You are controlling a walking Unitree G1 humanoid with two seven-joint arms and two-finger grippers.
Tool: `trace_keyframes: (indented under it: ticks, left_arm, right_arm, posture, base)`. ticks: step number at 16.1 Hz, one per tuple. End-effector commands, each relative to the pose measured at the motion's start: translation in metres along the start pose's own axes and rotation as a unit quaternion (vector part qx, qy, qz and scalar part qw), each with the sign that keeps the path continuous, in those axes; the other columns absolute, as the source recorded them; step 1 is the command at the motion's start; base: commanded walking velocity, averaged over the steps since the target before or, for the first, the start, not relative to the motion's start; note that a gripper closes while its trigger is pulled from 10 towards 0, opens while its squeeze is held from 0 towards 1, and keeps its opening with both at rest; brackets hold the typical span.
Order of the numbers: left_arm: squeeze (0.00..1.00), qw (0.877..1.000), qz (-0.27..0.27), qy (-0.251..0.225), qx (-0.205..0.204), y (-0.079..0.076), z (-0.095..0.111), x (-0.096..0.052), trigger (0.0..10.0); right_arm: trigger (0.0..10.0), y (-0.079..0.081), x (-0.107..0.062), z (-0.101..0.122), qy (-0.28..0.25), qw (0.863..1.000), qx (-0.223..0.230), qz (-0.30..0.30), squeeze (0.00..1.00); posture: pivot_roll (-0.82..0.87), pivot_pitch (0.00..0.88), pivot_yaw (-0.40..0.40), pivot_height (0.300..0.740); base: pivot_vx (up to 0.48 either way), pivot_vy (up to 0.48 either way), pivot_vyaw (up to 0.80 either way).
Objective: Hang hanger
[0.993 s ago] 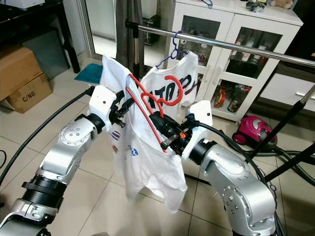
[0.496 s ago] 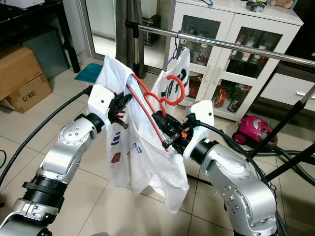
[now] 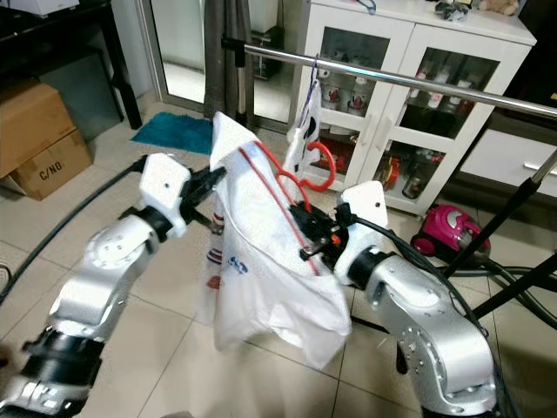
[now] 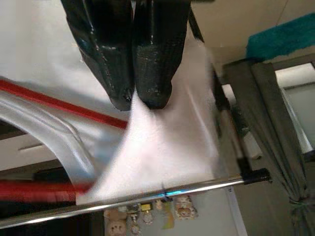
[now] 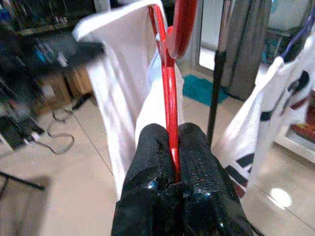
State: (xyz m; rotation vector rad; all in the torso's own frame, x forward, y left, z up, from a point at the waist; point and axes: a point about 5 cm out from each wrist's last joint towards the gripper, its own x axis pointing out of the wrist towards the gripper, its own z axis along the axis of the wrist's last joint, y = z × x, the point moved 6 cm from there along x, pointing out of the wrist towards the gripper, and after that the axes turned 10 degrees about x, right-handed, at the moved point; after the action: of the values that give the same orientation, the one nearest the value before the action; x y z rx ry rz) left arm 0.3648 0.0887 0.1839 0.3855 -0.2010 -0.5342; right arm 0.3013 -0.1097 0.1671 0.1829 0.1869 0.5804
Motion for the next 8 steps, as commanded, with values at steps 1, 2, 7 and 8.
trace_keyframes:
  ticks: [1, 2, 7, 8]
  left_arm:
    - [0.0, 1.0, 0.018, -0.024, 0.005, 0.016, 0.018, -0.006, 0.0]
    - [0.0, 0.998, 0.048, -0.03, 0.009, 0.033, 0.025, -0.009, 0.0]
    - [0.0, 0.986, 0.165, 0.005, 0.038, 0.12, 0.027, -0.017, 0.0]
    - [0.0, 0.983, 0.175, 0.035, 0.048, 0.133, 0.016, -0.018, 0.0]
  right_arm:
    - [0.0, -0.009, -0.004, -0.011, 0.031, 0.999, -0.029, -0.008, 0.0]
    - [0.0, -0.01, -0.008, -0.017, 0.052, 0.998, -0.048, 0.003, 0.0]
    - [0.0, 0.001, -0.033, -0.007, 0.051, 0.991, -0.066, 0.104, 0.0]
    - [0.0, 0.002, -0.038, 0.001, 0.036, 0.991, -0.052, 0.12, 0.0]
  posture:
    - [0.01, 0.0, -0.038, 0.74]
    - [0.01, 0.0, -0.038, 0.74]
    - [0.02, 0.0, -0.035, 0.74]
    - [0.02, 0.0, -0.03, 0.74]
  base:
    - [0.0, 0.0, 0.0]
    - [0.0, 0.0, 0.0]
    - [0.0, 0.0, 0.0]
    - [0.0, 0.0, 0.0]
